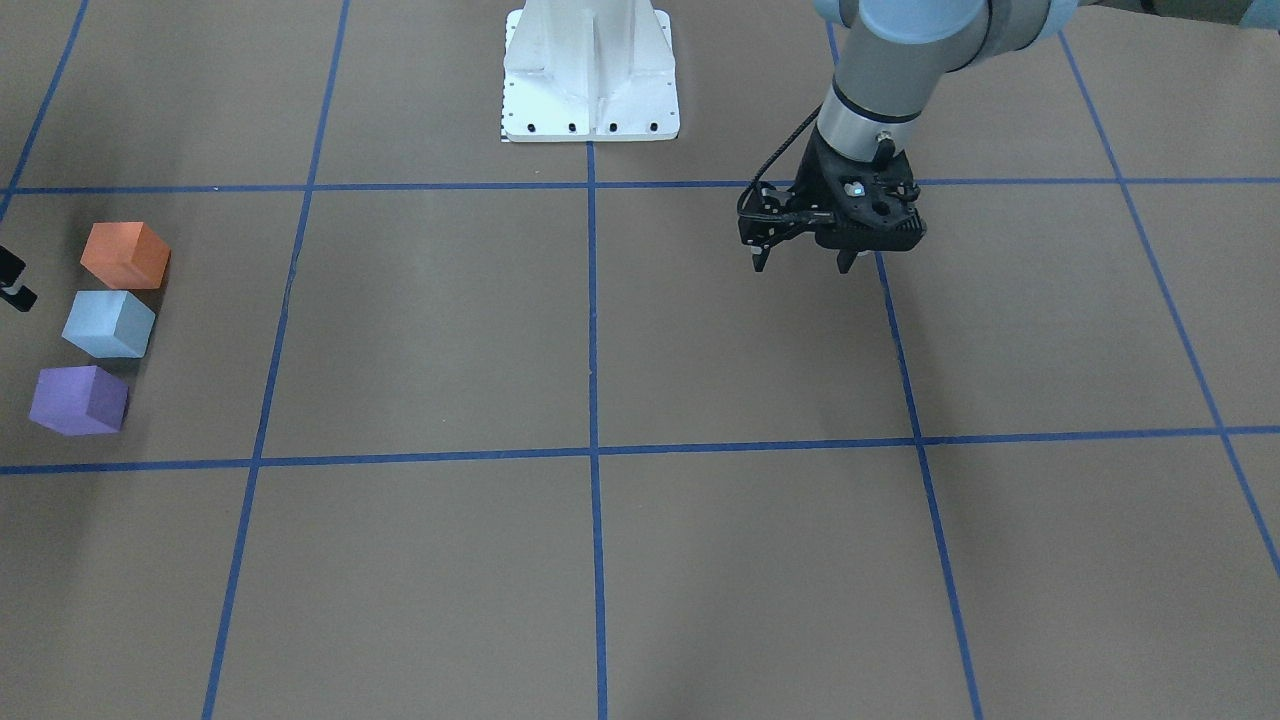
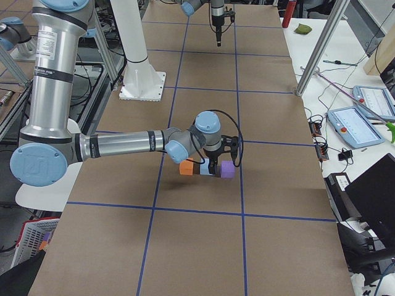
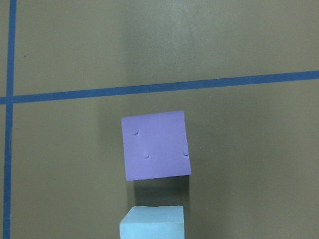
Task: Place blue block between orange and purple blocks
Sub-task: 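Open the right gripper and lift it away while the left arm withdraws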
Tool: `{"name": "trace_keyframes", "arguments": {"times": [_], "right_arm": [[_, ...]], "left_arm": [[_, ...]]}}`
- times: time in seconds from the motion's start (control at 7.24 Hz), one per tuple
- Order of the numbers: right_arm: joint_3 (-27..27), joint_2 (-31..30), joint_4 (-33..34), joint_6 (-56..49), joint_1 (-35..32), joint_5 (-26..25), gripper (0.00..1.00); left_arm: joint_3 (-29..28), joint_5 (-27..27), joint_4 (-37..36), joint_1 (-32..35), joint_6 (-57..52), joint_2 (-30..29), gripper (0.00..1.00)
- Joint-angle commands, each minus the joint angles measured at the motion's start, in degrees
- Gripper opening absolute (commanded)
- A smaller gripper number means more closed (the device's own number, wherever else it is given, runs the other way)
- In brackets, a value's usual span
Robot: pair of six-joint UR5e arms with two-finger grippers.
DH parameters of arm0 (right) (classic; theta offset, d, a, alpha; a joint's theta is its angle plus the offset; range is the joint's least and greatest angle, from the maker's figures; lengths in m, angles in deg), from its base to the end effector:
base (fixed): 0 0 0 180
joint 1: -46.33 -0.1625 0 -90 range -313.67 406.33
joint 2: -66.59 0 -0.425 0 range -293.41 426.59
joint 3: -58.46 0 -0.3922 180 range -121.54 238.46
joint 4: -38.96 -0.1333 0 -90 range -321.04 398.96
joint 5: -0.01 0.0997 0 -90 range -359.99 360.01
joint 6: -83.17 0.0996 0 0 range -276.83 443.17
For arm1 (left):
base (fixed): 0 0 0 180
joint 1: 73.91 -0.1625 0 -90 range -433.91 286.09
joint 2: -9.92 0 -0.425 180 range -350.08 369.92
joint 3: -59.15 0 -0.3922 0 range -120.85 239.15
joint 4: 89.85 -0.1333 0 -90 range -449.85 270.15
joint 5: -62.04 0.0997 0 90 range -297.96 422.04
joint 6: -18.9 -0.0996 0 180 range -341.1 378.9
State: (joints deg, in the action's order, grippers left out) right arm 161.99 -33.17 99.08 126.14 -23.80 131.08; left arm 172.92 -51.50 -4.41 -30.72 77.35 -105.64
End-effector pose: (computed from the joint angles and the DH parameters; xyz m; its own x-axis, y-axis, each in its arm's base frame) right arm -0.0871 -0.4405 0.5628 0.6211 0.0956 0.7779 -0.1919 0.9809 0.0327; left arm 0.3545 -0.4611 0.2430 0.6621 0.0364 -0.7485 0.0891 0.9879 0.1269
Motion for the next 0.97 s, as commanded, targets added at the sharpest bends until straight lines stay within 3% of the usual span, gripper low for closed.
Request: {"name": "trace_keyframes", "arguments": {"times": [0.0,0.28,0.41,0.69,0.83], "right_arm": [[-0.96,-0.61,0.95,-6.73,-5.08,1.3,1.0],[-0.88,-2.1,3.92,-14.98,-9.74,3.22,1.0],[-0.87,-2.11,5.86,-17.8,-10.45,3.75,1.0],[-0.18,-3.33,8.77,-24.13,-12.03,4.28,1.0],[0.44,-3.42,10.26,-24.25,-12.91,4.81,1.0]], "left_arm": [[1.54,-2.01,0.17,8.36,-17.65,9.52,0.99],[0.84,-11.13,0.17,21.78,-37.16,17.95,1.0],[-0.9,-11.43,0.0,28.89,-47.7,21.65,0.99],[-12.46,-22.45,0.17,41.3,-62.7,24.15,0.99],[-13.74,-24.68,0.09,43.01,-63.36,24.93,0.99]]}}
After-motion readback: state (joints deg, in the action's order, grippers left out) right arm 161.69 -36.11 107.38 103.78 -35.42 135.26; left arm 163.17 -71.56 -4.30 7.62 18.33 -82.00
